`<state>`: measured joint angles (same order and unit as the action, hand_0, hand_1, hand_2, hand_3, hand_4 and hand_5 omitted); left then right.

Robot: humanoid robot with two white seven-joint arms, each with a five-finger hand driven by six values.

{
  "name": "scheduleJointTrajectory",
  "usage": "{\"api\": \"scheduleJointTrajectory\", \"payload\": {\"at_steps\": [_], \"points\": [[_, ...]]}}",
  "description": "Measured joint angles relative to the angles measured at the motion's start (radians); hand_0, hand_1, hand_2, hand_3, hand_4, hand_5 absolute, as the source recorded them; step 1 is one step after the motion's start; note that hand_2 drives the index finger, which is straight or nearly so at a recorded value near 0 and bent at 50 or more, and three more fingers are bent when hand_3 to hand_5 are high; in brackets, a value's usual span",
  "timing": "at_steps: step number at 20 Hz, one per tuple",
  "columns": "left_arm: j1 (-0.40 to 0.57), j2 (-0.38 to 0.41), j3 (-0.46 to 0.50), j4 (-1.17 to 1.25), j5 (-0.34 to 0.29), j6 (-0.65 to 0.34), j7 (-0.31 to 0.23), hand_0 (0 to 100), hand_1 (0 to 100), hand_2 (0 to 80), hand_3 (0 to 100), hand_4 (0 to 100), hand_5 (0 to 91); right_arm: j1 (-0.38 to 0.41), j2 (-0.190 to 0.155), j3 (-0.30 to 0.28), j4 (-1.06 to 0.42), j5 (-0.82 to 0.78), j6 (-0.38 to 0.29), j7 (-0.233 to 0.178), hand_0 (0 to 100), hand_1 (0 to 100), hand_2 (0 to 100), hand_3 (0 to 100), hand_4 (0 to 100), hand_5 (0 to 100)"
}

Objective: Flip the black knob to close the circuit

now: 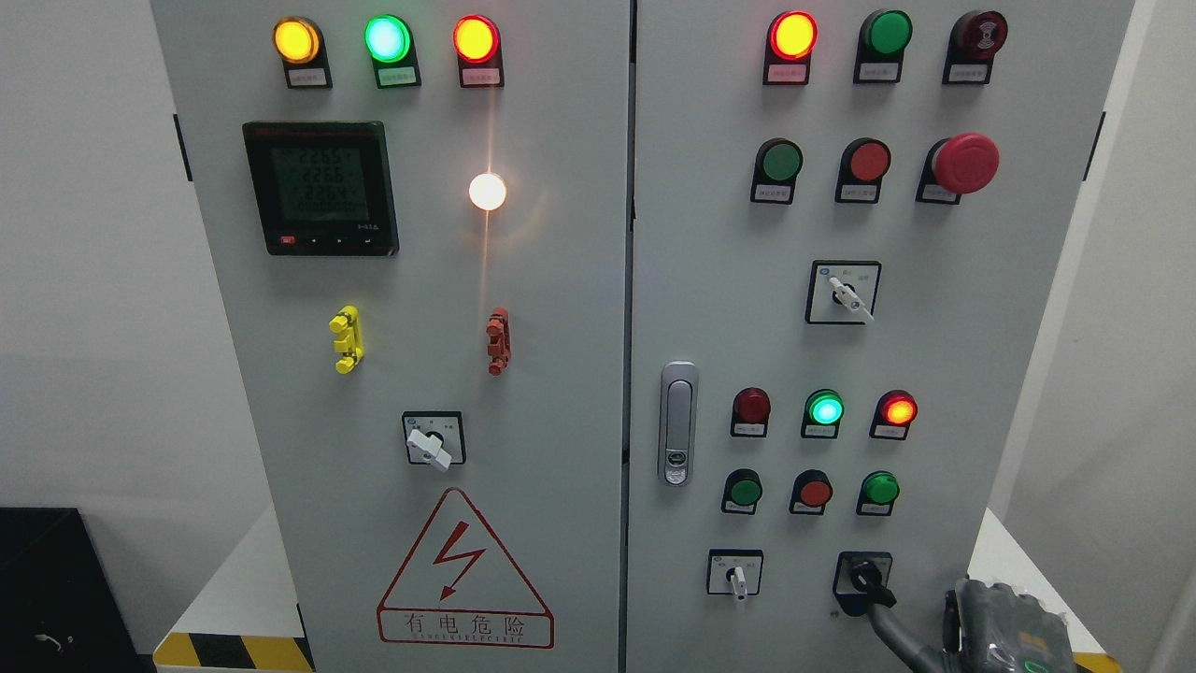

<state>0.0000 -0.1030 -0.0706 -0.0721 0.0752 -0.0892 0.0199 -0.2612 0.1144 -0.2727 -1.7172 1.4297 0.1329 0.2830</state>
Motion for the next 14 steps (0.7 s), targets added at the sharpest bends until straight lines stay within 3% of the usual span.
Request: {"api": "scheduleJointTrajectory", "payload": {"at_steps": [14], "points": [[0.0,0.0,0.0,0.0,0.0,0.0,0.0,12,56,0.0,0,0,0.0,0.041,0.011,0.037,-0.01,-0.006,-0.038,-0.038,0,0,92,100,97,97]]}}
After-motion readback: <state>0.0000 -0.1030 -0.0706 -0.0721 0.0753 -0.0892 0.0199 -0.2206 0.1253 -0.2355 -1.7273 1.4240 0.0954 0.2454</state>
